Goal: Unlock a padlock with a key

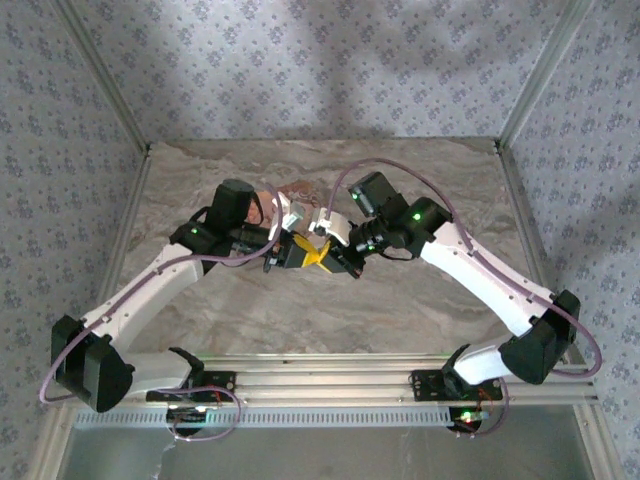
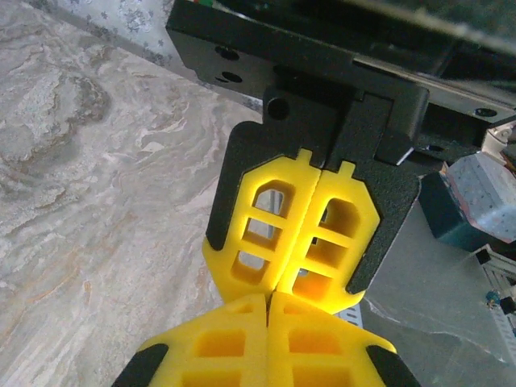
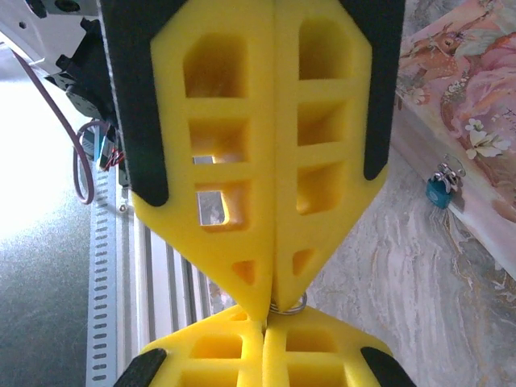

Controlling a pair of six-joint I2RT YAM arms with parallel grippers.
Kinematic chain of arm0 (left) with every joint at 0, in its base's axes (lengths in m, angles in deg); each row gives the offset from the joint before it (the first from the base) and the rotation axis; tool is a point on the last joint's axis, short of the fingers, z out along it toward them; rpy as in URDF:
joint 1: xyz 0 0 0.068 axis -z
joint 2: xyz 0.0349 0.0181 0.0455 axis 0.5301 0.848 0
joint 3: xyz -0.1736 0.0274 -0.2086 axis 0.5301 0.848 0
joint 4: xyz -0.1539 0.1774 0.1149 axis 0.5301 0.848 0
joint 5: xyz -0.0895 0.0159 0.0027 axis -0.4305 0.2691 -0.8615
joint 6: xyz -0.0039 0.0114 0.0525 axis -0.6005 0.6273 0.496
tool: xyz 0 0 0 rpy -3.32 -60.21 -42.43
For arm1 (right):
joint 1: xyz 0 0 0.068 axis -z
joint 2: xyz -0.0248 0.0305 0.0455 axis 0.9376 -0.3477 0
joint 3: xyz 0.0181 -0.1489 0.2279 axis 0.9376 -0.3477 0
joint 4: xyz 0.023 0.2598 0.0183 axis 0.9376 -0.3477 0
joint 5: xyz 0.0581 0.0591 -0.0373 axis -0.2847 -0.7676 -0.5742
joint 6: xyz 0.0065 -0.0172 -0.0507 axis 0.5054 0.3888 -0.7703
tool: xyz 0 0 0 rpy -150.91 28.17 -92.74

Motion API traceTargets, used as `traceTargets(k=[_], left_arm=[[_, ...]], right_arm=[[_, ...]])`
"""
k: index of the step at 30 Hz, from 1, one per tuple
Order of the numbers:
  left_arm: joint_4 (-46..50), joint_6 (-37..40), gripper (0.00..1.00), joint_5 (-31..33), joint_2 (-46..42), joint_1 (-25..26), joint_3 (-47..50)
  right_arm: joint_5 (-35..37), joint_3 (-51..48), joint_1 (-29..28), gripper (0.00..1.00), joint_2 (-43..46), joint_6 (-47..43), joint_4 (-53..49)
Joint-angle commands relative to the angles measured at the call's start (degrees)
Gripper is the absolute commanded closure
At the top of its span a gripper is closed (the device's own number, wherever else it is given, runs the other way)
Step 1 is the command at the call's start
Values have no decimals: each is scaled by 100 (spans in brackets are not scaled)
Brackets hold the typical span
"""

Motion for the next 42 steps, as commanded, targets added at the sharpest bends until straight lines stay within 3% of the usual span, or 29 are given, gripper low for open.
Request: traceTargets(k=[1,3,7,11,21,28,42], left_arm=[[-1,-112,100,92,17,-29,-169],[-560,-626,100,106,-91,-193,38],[-2177,-2064,100,212,-493,-586,696],[-3228,-2898,100,412,-761,-709,1074],[-4856,-4672,100,1054,-838,-705,1127],[-4954,-4887,100,1090,-886,-644,1011],[-4880,-4839,100,1051,-905,-593,1090]], right_arm=[[-220,-97,119,88,130,175,256],[-444,-436,464,61,410,711,880],[-953,-1830,1365,50,1446,2235,3152],[-396,-2573,1812,42,2096,3615,4435],[-58,-3063,1432,37,1984,5632,6150],[-65,-2886,969,41,1550,6061,6808],[-188,-2417,552,51,1073,5972,6903]])
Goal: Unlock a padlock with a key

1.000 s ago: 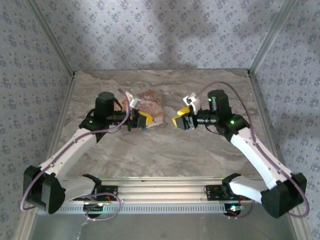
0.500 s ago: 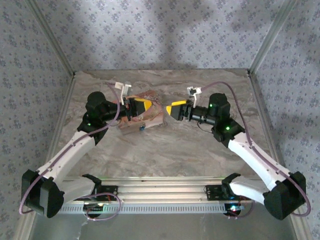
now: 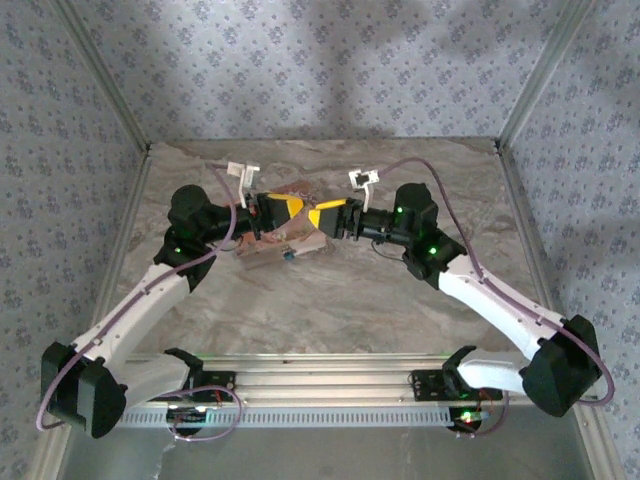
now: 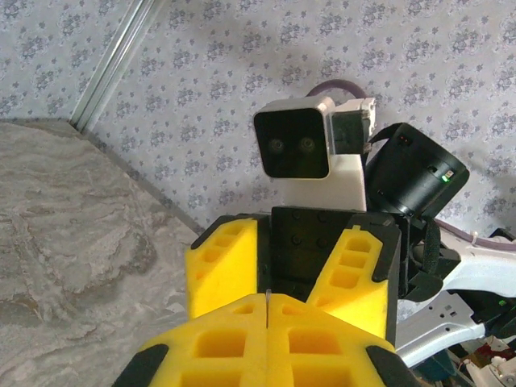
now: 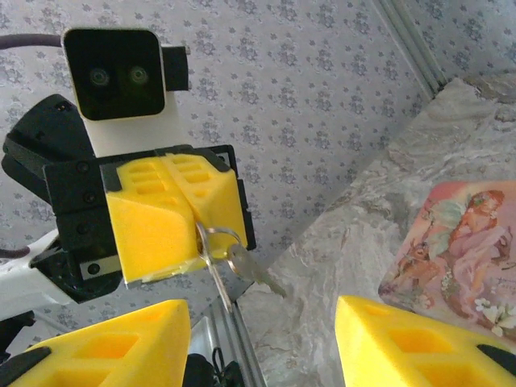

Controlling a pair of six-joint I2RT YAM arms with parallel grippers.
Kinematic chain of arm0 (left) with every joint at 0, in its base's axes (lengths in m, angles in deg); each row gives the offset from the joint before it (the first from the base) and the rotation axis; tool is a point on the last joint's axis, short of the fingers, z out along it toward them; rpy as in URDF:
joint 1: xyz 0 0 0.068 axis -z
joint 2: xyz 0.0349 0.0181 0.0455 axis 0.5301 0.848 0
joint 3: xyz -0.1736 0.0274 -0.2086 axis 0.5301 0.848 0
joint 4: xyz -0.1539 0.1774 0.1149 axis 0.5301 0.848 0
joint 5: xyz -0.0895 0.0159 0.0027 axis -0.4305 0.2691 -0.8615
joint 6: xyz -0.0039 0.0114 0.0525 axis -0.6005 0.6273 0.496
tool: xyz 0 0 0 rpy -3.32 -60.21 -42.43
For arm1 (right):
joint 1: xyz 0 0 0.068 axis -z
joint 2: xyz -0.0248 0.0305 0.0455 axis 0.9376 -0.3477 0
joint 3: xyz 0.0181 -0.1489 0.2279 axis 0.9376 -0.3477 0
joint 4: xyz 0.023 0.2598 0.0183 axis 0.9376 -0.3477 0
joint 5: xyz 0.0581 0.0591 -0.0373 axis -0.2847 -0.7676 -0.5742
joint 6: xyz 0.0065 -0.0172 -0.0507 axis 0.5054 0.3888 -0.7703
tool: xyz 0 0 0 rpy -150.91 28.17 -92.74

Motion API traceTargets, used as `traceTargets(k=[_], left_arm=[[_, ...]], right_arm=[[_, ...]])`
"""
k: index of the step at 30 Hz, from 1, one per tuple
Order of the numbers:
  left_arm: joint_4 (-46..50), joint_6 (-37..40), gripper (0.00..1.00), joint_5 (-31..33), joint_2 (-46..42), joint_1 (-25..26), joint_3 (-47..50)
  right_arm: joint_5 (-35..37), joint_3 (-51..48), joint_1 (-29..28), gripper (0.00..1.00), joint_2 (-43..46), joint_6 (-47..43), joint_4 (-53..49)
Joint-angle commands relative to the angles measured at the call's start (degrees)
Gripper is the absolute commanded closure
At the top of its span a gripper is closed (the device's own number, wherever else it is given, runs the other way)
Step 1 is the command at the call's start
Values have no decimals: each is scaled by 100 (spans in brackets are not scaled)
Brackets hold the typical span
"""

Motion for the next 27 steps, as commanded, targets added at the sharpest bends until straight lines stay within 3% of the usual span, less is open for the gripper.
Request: traceTargets(k=[1,8,15,22,24,27], left_arm=[[-178,3,100,-49,-110,36,-30],[-144,25,100,-128,-54,37,-73],[-163,7,100,-211,38,54,-116],[15,123,100,-312,136,76,-187],[298,357,100,-312,105,84,-234],[1159,1031,85,-282,-6,74,-429]], right_arm=[[-84,241,-54,53,-60,8,202],[-142,320,-58,65,-103,-56,159],[-333,394,-53,69,-174,-130,114],[-614,482,-35,100,-144,-569,-58],[-770,603,-15,100,-120,-910,-362],[-817,1274,-29,100,-99,-2370,-2331]])
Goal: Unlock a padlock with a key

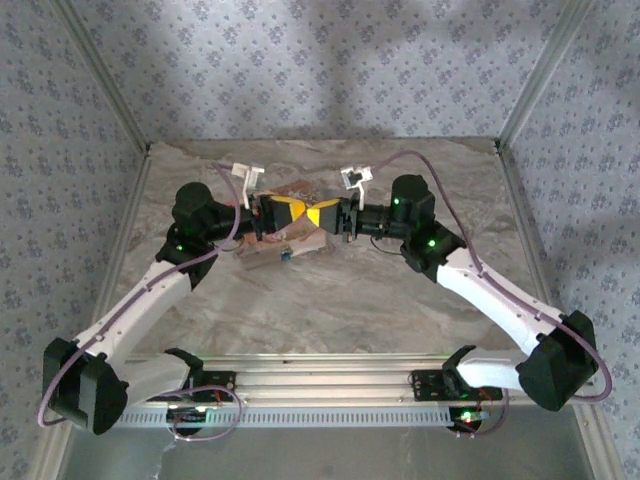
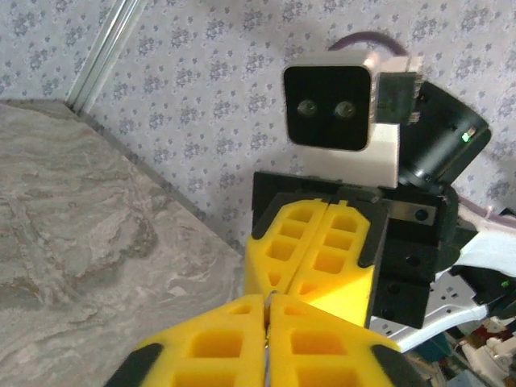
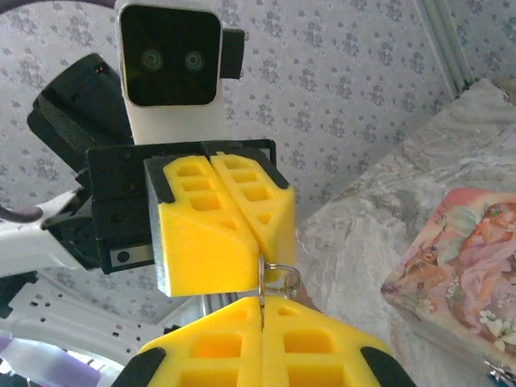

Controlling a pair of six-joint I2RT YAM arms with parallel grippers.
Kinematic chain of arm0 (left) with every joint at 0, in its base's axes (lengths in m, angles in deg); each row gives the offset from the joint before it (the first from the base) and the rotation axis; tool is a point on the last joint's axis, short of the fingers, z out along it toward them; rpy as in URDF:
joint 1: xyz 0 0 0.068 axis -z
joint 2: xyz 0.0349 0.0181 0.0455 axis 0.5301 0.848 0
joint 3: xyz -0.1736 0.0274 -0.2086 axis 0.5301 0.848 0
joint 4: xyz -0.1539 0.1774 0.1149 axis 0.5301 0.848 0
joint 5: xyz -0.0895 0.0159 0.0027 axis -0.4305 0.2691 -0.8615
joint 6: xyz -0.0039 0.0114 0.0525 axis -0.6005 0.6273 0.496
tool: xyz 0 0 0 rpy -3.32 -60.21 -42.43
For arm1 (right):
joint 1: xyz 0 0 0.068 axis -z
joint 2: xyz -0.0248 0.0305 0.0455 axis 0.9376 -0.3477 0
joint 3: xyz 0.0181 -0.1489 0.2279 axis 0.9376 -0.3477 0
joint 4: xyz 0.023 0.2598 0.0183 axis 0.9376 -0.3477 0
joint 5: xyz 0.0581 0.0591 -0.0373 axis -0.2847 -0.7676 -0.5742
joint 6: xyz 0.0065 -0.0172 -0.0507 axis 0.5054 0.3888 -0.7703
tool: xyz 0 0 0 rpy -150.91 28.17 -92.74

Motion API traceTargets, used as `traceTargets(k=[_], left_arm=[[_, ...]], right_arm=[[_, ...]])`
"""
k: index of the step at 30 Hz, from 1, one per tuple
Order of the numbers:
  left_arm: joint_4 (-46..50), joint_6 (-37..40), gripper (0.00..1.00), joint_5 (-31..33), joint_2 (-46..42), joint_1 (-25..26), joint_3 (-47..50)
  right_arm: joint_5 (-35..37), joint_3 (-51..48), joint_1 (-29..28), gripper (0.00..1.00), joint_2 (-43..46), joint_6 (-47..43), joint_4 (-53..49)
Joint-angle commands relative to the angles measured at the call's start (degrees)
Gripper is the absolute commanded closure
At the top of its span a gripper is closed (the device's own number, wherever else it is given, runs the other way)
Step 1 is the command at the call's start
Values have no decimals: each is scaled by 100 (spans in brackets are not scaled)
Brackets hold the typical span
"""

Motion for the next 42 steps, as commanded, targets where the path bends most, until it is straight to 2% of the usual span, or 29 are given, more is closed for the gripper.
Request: traceTargets(k=[1,2,5,7,10,13,18,30,42], left_arm=[[1013,908,80,-70,-174,18,-374],[1291,1103,75,-59,-219,-26,-445],[2276,1863,61,75,-320,-112,-688],[2813,2407,58,296,-368,-95,-799],[2801,2957,53,299,-477,31,-670],[2853,3539,49,282,-495,344,-652],[3461,4395,46,330,-254,831,-912],[3543,4532,49,161,186,1026,-975],[3680,4701,68,139,331,1169,-1049]], right_arm=[[-191,1141,-45,100,36,-1992,-2397],[-51,1496,-30,100,-40,-2504,-3266],[179,2317,43,100,-302,-3119,-5086],[237,2724,80,100,-516,-3430,-5852],[579,2979,-32,100,-703,-3971,-6502],[948,2927,-225,100,-702,-4355,-6705],[794,3063,-262,100,-814,-4488,-6881],[655,3058,-381,100,-879,-4709,-7002],[481,2991,-373,100,-869,-4658,-6903]])
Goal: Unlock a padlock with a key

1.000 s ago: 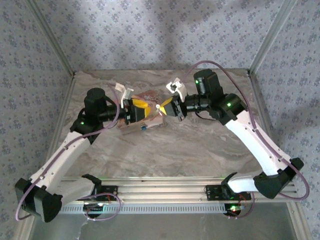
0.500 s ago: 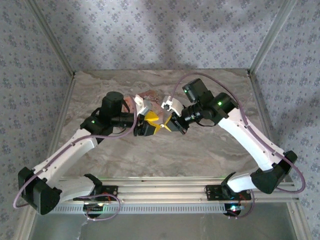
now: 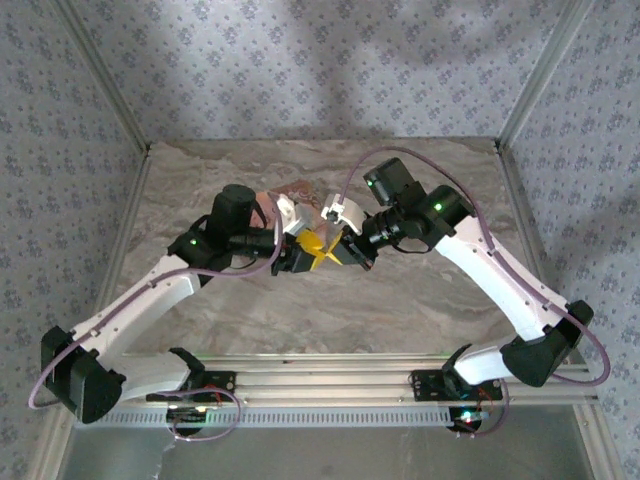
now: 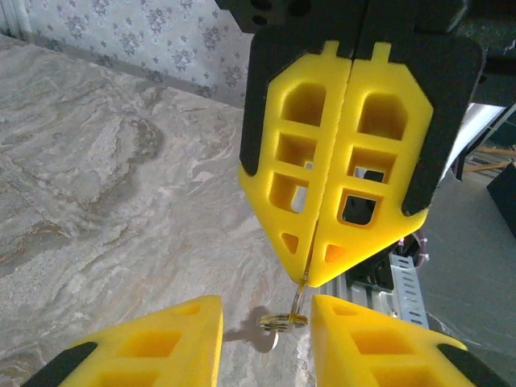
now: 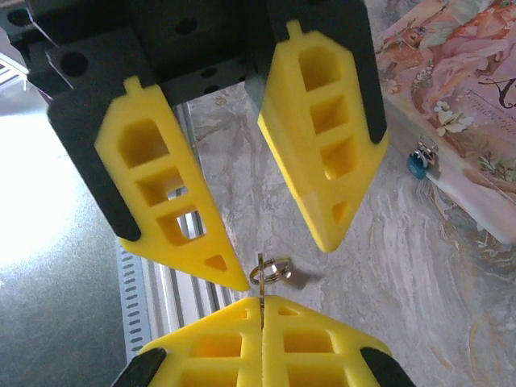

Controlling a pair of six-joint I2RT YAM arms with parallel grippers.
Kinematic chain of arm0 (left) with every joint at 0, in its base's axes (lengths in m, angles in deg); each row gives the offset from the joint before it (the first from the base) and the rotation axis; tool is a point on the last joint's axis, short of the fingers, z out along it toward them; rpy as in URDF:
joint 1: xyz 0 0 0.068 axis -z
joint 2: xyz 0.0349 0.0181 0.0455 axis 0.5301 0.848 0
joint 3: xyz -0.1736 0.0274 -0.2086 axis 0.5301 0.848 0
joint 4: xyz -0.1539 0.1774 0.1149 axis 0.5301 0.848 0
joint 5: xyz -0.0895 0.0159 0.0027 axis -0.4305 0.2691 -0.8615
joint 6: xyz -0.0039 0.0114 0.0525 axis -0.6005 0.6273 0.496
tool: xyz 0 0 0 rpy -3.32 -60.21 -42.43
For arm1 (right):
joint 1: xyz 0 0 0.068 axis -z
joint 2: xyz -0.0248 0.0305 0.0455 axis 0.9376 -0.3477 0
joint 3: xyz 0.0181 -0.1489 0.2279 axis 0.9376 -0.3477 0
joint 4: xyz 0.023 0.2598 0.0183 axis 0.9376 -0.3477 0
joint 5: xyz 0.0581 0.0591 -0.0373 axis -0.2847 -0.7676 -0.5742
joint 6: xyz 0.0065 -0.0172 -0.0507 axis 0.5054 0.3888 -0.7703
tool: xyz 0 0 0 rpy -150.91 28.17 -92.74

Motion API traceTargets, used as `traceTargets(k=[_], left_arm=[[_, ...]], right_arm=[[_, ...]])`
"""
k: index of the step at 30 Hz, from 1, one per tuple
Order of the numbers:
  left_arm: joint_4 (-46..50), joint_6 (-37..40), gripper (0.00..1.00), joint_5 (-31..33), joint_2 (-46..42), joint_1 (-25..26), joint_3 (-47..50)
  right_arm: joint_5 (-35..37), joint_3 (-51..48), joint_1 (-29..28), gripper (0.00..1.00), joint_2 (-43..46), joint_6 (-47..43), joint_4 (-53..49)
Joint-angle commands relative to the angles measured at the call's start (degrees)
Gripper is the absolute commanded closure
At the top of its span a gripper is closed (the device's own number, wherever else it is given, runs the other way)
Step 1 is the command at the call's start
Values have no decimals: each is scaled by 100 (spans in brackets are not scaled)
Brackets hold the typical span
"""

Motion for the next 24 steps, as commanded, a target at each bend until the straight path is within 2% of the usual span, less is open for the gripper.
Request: traceTargets(k=[1,4,6,13,14,17,19,20,24], left_arm=[[106,184,70,-156,48,58,-221],[185,238,91,-137,64,75,-269],[185,240,99,-69,36,78,-274],[-254,103,100,517,-264,87,50],[-324,70,100,567,-304,87,101],[-411,-6,100,748,-371,87,174],[-428,-48,100,883,-398,87,209],[-453,-88,100,1004,-424,87,237],[-628,-170,100,1542,-554,95,425]], right_arm=[[-184,93,-27,100,-6,-81,-92],[-217,67,-19,100,7,-53,-67],[-251,42,-1,100,18,4,-17],[-451,-440,302,95,299,684,930],[-511,-542,362,92,368,811,1116],[-564,-766,505,67,561,1186,1603],[-603,-917,623,59,686,1506,1966],[-515,-992,679,51,754,1747,2169],[-68,-1112,892,39,917,2716,2648]])
